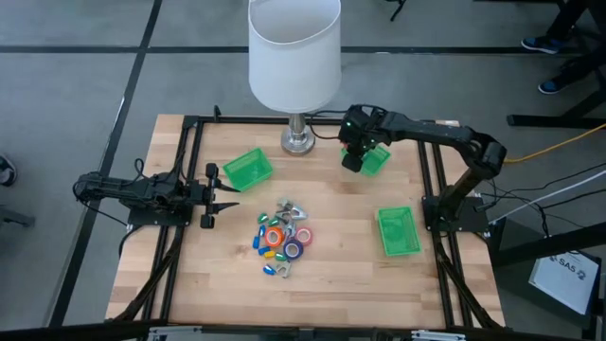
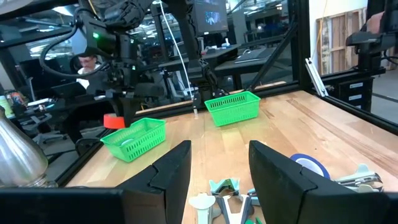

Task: Pick and place Stapler, Stapler remover, tape
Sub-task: Put the red tape into the top right green bin

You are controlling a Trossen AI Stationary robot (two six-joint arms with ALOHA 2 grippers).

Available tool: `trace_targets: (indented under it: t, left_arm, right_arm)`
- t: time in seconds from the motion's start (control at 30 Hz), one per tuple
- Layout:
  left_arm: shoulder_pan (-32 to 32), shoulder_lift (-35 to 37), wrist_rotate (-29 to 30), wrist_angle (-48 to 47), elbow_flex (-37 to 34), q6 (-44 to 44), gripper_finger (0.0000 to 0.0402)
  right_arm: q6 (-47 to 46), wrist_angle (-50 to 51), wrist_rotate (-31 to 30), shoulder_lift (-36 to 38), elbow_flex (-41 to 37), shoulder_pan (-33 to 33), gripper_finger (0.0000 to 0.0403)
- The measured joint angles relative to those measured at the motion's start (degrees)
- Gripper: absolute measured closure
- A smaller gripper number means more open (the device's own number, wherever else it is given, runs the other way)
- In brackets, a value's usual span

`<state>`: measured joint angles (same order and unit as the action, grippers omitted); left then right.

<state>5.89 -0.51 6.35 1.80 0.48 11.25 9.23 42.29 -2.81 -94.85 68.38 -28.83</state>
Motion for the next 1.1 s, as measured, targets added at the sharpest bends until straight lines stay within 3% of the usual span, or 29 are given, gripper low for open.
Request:
trace_targets:
  t: [0.6,1.1]
  left_arm:
    - [0.0,0.0,0.0,0.0,0.0,0.0,0.0245]
    - [0.0,0.0,0.0,0.0,0.0,0.0,0.0245]
  right_arm:
    - [-2.9,4.7,0.0,-2.2,0.0,-3.7,0.0349]
    - [-3.2,2.6,3.9,-2.2,-3.4,-6.4,0.0348]
